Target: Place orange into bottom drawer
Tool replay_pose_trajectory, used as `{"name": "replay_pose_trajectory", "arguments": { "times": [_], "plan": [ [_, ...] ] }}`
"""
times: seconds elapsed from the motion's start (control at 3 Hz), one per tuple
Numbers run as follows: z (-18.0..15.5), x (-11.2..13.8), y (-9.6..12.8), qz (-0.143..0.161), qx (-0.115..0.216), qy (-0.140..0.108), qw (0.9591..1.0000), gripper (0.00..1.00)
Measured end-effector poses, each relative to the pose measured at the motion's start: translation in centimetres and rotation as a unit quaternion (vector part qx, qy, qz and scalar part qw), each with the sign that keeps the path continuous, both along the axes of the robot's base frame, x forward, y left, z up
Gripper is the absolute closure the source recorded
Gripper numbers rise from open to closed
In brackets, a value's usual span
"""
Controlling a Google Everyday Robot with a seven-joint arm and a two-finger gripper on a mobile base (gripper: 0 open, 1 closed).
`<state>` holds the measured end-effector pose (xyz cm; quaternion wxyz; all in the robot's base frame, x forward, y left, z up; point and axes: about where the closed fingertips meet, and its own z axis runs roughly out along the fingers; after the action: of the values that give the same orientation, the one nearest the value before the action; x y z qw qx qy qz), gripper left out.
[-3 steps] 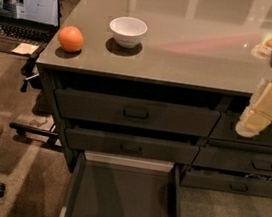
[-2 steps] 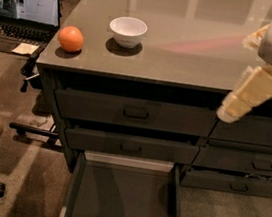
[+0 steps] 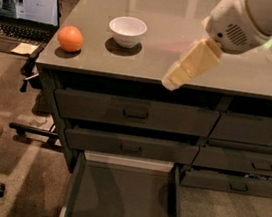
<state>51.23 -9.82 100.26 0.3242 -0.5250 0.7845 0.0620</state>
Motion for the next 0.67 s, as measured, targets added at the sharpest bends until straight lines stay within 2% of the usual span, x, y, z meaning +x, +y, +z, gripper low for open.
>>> {"name": "replay_pose_trajectory", "arguments": {
  "times": [0.33, 0.67],
  "plan": [
    [0.7, 2.6, 6.1, 0.000, 0.025, -0.015, 0.9996, 0.00],
    [0.4, 6.3, 10.9, -0.020, 0.021, -0.014, 0.9995, 0.00]
  ]
}}
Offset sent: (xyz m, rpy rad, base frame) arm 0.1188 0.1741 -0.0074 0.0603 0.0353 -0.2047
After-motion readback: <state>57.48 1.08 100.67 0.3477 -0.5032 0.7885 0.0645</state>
